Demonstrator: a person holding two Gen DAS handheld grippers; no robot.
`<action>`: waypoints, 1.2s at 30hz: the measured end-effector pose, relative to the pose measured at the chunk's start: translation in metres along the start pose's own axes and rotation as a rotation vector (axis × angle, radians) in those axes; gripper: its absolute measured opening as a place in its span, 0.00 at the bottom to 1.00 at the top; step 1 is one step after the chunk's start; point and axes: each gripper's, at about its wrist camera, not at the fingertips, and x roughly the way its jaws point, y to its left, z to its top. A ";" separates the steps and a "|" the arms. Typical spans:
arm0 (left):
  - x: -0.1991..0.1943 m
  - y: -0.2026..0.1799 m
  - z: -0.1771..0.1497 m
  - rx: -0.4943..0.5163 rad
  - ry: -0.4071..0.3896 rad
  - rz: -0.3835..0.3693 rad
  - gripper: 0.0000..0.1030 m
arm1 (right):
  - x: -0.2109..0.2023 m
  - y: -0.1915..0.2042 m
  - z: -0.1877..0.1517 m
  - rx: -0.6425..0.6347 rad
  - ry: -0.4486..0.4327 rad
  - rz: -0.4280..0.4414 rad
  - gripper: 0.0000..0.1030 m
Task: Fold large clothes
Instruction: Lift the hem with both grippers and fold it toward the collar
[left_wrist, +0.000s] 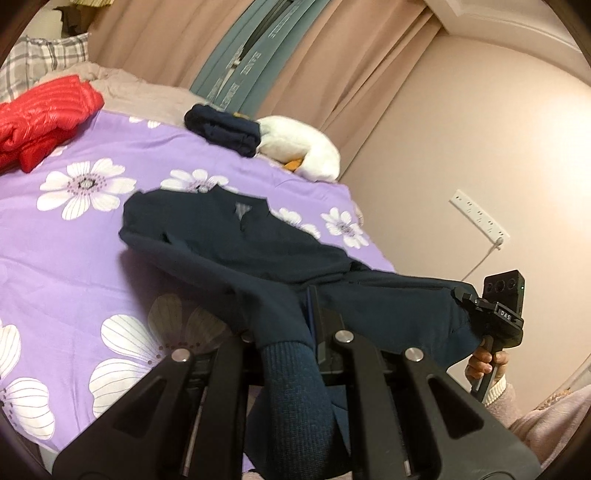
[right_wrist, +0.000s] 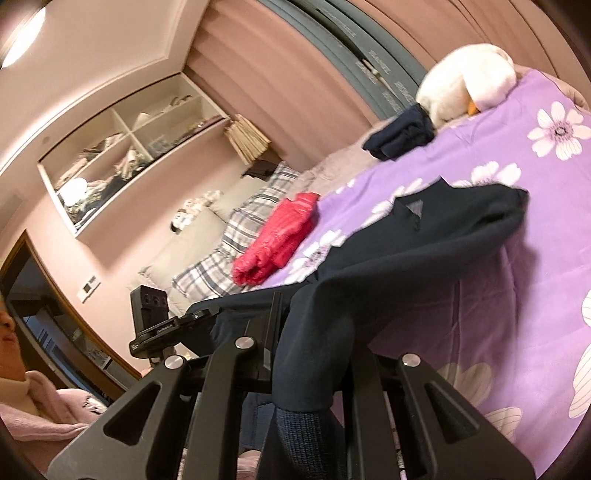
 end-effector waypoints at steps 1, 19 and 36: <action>-0.004 -0.003 0.000 0.005 -0.008 -0.004 0.09 | -0.002 0.003 0.000 -0.006 -0.004 0.008 0.12; -0.043 0.000 0.034 -0.023 -0.133 -0.031 0.09 | -0.022 0.015 0.034 -0.058 -0.138 0.075 0.12; 0.048 0.082 0.094 -0.223 -0.102 0.132 0.10 | 0.032 -0.096 0.086 0.208 -0.213 -0.149 0.12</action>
